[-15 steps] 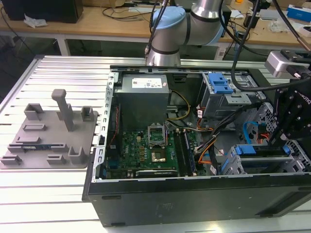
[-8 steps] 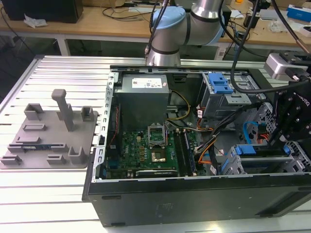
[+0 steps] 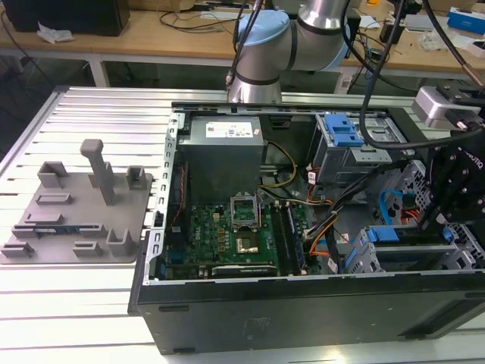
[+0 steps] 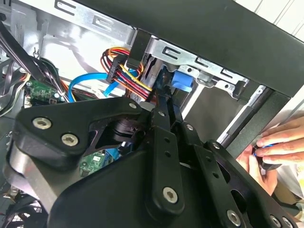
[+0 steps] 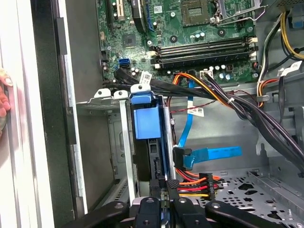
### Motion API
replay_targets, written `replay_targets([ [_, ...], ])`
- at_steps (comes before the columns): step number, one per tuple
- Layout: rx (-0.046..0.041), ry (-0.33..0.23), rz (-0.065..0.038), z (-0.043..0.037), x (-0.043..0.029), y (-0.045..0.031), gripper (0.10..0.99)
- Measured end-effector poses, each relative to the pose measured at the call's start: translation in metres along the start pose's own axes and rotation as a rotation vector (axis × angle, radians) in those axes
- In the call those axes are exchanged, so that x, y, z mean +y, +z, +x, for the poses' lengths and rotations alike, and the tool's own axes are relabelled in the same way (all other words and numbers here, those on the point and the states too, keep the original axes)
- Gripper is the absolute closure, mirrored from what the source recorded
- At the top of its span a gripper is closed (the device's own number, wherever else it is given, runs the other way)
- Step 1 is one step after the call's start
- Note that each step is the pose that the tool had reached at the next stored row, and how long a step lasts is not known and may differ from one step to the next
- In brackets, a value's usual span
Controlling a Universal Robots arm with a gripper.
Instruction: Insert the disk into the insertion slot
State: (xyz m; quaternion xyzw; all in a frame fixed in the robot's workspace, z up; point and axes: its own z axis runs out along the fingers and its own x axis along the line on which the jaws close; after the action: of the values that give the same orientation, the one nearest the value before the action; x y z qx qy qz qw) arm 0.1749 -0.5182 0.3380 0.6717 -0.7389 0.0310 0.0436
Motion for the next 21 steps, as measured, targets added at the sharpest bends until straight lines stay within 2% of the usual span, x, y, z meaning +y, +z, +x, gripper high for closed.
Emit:
replay_targets([
  [4, 0.0000, 0.000, 0.000, 0.0020, -0.0001, 0.0014, 0.906],
  [5, 0.0000, 0.000, 0.000, 0.0020, -0.0001, 0.0014, 0.843],
  [6, 0.0001, 0.000, 0.000, 0.0020, -0.0001, 0.0009, 0.843],
  [8, 0.0001, 0.001, 0.000, 0.0023, 0.0003, -0.0151, 0.843],
  [10, 0.0017, 0.002, 0.000, 0.0016, 0.0005, -0.0254, 0.843],
  [11, 0.0076, 0.004, 0.000, -0.0004, 0.0010, -0.0358, 0.843],
  [13, 0.0188, 0.005, 0.001, -0.0031, 0.0014, -0.0426, 0.843],
  [16, 0.0390, 0.006, 0.003, -0.0098, 0.0020, -0.0449, 0.843],
  [19, 0.0612, 0.006, 0.005, -0.0224, 0.0033, -0.0461, 0.843],
  [20, 0.0729, 0.006, 0.005, -0.0253, 0.0035, -0.0464, 0.843],
  [21, 0.0887, 0.006, 0.005, -0.0282, 0.0038, -0.0466, 0.843],
])
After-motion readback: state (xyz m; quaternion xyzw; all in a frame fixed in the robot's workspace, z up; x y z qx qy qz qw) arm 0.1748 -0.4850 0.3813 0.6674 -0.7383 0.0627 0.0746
